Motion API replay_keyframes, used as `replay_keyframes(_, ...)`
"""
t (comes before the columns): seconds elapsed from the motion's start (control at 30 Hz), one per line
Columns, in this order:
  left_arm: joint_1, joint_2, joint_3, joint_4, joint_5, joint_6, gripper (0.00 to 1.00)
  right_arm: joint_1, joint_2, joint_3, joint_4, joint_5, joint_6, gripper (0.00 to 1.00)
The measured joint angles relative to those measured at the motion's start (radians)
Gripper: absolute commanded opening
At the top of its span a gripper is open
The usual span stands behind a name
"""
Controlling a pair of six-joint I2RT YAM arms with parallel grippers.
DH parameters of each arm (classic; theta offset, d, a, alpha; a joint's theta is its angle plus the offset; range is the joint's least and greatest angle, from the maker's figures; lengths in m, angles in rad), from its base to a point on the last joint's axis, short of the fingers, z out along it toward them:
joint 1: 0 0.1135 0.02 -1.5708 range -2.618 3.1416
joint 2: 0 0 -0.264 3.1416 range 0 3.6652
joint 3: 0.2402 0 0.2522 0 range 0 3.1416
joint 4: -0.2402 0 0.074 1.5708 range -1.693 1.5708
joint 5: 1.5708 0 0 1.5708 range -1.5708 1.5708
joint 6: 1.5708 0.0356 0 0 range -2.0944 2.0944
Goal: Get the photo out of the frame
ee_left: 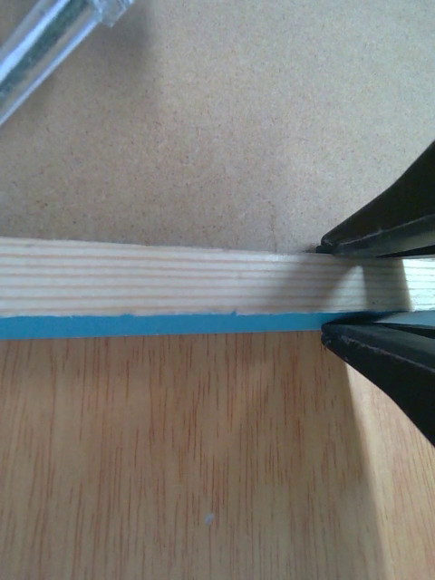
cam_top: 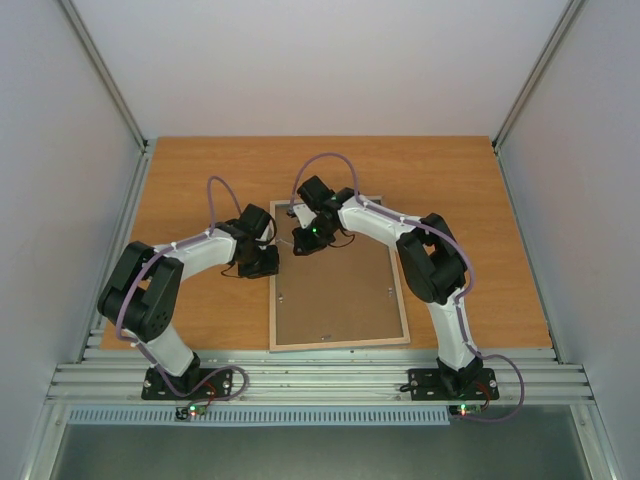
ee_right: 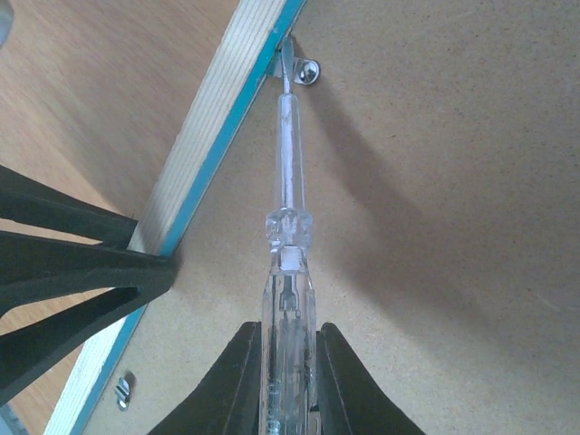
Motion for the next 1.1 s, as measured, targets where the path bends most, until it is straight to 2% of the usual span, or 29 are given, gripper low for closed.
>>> replay_keyframes(0.63, -0.001, -0.001, 0.0, 0.0, -0.002, -0.003, 0.1, 0.009, 0.005, 0.042, -0.078, 0.008, -0.038, 0.01)
replay_keyframes(1.1, -0.001, -0.001, 0.0, 0.0, -0.002, -0.002, 0.11, 0.014, -0.001, 0.033, -0.062, 0.018, -0.012, 0.01)
